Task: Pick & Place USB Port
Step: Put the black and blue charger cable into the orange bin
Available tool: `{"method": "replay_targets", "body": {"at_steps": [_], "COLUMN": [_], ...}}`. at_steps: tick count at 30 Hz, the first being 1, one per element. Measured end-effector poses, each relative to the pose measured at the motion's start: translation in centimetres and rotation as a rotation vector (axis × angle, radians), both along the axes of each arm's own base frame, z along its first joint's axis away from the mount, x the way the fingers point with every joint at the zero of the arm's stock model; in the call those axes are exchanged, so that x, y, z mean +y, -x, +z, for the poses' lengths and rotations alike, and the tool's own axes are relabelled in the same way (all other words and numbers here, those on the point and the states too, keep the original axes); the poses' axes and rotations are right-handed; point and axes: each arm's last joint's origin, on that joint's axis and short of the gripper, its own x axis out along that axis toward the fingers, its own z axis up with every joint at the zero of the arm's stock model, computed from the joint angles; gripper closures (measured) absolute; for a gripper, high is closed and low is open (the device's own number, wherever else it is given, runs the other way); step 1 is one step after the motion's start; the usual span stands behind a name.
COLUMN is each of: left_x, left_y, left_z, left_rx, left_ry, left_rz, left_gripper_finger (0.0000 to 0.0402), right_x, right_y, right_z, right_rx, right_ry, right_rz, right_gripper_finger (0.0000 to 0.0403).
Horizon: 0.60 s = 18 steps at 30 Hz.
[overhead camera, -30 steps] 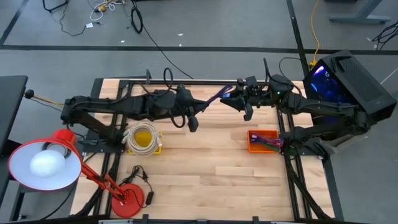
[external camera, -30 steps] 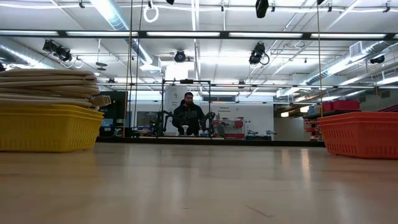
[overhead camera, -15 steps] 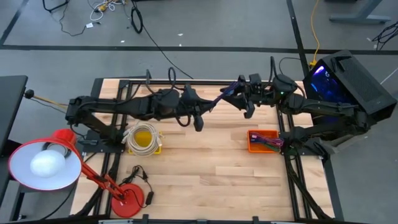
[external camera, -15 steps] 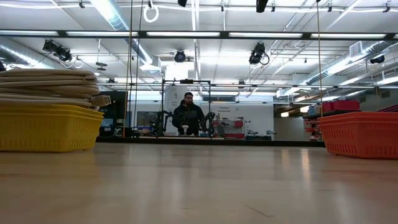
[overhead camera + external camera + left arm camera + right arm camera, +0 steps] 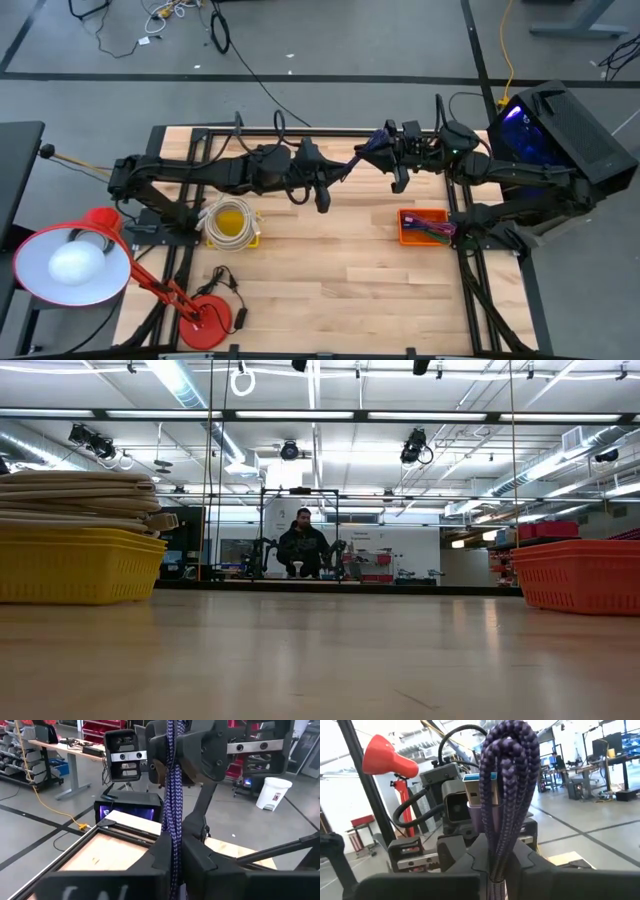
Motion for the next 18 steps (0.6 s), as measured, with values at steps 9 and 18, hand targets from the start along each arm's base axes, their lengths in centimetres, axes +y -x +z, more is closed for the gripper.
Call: {"method": "replay_targets", "body": {"at_steps": [9, 18], "left_x": [0.0, 0.0], "left_y": [0.2, 1.6], "left_z": [0.4, 0.7], "left_rx": [-0.019, 0.063], "left_ry": [0.002, -0.010], "left_rz": [-0.006, -0.006], "left_gripper_finger": [0.0303, 0.0303], "right_x": [-0.5, -2.0], "right_y": [-0.1, 2.5], "right_z": [-0.8, -2.0], "right_rx": [0.080, 0.304], "right_ry": [-0.026, -0.091], "right_rz": [-0.065, -0.233], "right_gripper_finger": [0.0381, 0.0381]}}
